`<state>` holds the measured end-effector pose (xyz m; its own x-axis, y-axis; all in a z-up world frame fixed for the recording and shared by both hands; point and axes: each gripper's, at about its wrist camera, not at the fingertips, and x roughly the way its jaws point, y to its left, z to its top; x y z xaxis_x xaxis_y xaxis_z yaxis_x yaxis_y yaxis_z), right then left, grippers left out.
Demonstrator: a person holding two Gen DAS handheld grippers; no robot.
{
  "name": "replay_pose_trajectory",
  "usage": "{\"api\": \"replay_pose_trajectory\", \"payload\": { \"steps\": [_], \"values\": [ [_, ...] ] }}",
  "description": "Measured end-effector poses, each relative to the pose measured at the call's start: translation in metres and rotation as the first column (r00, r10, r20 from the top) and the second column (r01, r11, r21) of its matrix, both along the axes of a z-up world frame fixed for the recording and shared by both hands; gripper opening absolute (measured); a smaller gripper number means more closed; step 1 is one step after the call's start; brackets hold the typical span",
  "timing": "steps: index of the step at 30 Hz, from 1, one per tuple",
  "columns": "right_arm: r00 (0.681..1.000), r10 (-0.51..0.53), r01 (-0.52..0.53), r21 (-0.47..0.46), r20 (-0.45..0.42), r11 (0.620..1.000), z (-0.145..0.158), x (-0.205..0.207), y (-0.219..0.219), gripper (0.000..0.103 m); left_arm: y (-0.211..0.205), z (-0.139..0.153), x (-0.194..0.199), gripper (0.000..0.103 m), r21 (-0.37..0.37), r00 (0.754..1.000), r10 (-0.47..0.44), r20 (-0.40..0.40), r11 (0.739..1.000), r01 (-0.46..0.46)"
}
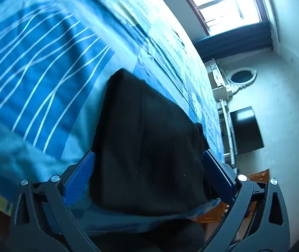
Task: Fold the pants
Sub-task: 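Grasp the folded pants edge with the left gripper and lift it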
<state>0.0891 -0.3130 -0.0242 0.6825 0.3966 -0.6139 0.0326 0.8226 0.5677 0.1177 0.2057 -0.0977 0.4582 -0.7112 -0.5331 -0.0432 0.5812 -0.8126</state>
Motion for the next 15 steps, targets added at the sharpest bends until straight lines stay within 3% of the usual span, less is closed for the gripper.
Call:
{"api": "replay_pose_trajectory", "payload": {
  "steps": [7, 15],
  "values": [
    [0.999, 0.032, -0.032, -0.053, -0.011, 0.998, -0.012, 0.001, 0.007, 0.088, 0.006, -0.003, -0.003, 0.100, -0.075, 0.996, 0.069, -0.056, 0.995, -0.073],
    [0.999, 0.033, -0.033, -0.073, -0.008, 0.997, -0.014, 0.001, 0.010, 0.088, 0.022, -0.002, -0.007, 0.100, -0.010, 0.989, 0.107, -0.098, 0.994, -0.108]
  ]
}}
